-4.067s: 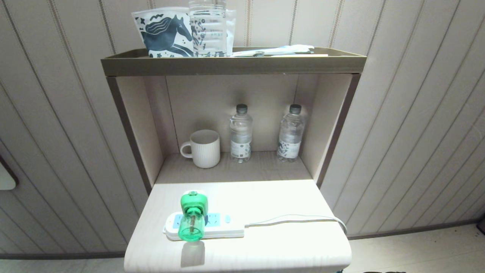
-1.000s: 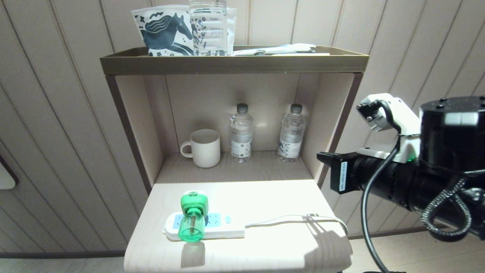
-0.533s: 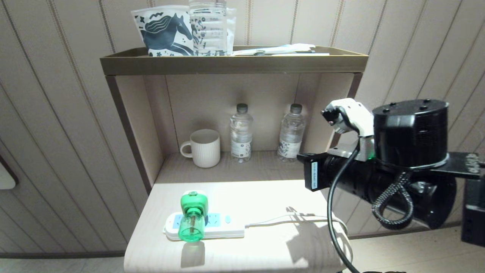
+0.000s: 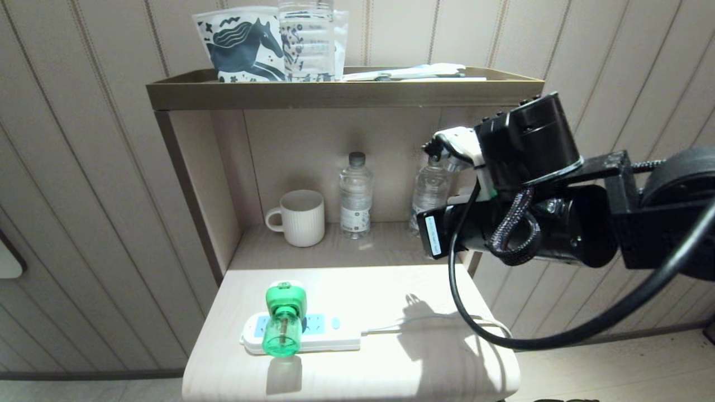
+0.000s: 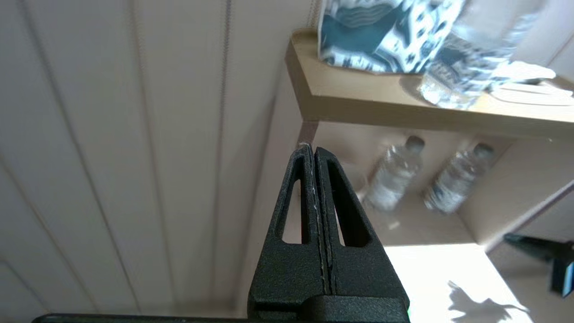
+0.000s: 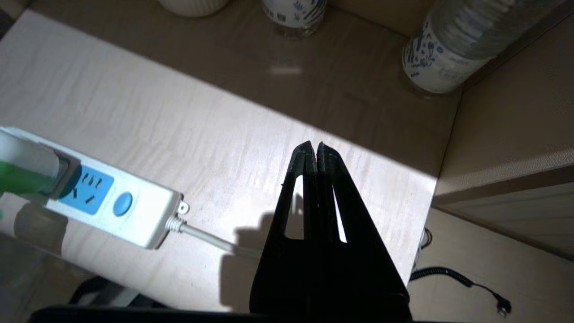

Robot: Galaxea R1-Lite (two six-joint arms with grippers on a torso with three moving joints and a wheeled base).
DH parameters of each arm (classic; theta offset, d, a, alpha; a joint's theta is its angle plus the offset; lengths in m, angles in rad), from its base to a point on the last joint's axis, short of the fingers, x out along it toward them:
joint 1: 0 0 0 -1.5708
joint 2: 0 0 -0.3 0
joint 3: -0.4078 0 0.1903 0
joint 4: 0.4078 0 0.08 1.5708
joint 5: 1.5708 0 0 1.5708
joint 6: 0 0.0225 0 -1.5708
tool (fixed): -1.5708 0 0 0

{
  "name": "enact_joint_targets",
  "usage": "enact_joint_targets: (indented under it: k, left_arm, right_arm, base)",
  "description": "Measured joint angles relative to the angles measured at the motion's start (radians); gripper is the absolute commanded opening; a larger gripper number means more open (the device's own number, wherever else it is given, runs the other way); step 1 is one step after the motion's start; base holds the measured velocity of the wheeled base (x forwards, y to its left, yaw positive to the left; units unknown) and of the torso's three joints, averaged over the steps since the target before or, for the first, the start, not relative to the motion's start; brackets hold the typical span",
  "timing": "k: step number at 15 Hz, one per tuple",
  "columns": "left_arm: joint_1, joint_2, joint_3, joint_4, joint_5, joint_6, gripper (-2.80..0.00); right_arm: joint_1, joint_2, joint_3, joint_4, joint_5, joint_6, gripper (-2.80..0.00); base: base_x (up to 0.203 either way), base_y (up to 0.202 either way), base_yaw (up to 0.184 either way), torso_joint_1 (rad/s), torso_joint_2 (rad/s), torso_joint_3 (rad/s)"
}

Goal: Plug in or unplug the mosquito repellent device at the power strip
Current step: Hold the socket with your right hand and unplug it with your left hand

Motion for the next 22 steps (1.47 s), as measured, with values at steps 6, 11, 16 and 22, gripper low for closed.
enact_joint_targets:
  k: [6,11,16,22]
  left_arm:
    - [-0.217,0.361,-0.439,0.6,0.063,-0.167,-2.8]
    - [-0.307,0.52,-0.481,0.673,-0.047,-0.22,-2.8]
    - [-0.438,0.582,-0.484,0.784,-0.069,-0.354,-2.8]
    - [-0.567,0.626,-0.485,0.976,-0.054,-0.525,-2.8]
  right_arm:
    - [0.033,0.064,-0.074,0.117,0.0,0.024,-2.8]
    - [0.064,0.134,-0.079,0.116,0.0,0.067,-2.8]
    - [0.126,0.172,-0.049,0.117,-0.05,0.135,-2.8]
    - [0.144,0.173,-0.013,0.116,-0.064,0.145,-2.8]
  base:
    - [0.0,0.0,0.0,0.0,0.0,0.0]
    - [0.0,0.0,0.0,0.0,0.0,0.0]
    - [0.0,0.0,0.0,0.0,0.0,0.0]
    - [0.0,0.0,0.0,0.0,0.0,0.0]
